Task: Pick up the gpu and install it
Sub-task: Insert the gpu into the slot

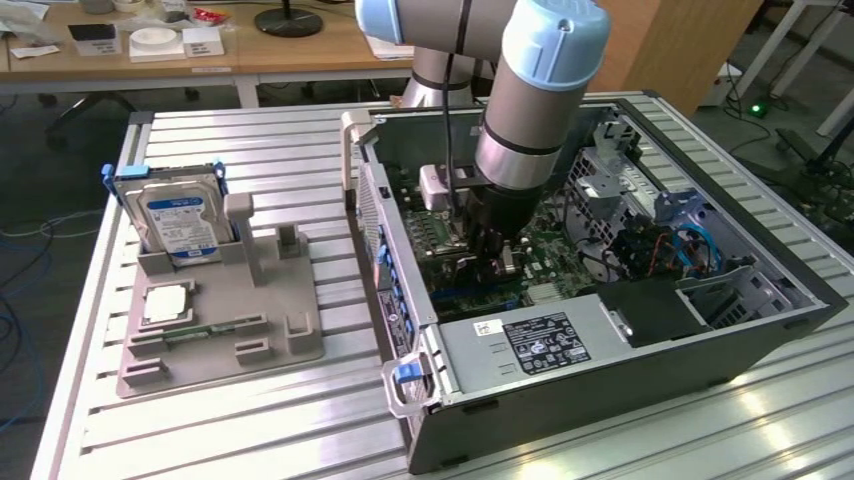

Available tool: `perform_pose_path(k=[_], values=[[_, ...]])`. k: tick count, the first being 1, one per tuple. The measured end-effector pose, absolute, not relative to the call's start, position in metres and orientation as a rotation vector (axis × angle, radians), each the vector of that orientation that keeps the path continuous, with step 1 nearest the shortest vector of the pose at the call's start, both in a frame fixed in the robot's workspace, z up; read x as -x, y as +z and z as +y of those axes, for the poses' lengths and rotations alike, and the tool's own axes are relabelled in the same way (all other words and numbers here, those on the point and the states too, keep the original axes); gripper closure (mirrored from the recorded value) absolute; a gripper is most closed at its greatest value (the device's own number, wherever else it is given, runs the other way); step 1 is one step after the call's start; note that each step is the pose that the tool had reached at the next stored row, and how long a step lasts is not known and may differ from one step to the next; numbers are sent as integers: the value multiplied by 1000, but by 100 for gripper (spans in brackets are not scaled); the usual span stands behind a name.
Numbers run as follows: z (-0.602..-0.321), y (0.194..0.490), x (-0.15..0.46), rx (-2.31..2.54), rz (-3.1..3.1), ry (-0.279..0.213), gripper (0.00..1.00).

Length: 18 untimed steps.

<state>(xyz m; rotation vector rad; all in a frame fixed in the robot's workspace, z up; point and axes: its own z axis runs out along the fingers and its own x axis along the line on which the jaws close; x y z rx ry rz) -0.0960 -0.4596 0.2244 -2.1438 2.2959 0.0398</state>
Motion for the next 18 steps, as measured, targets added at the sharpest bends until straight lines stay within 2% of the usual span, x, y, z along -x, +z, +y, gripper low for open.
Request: perform_pose_path(k=[18], values=[[-460, 224, 98, 2131, 2282, 11, 72]])
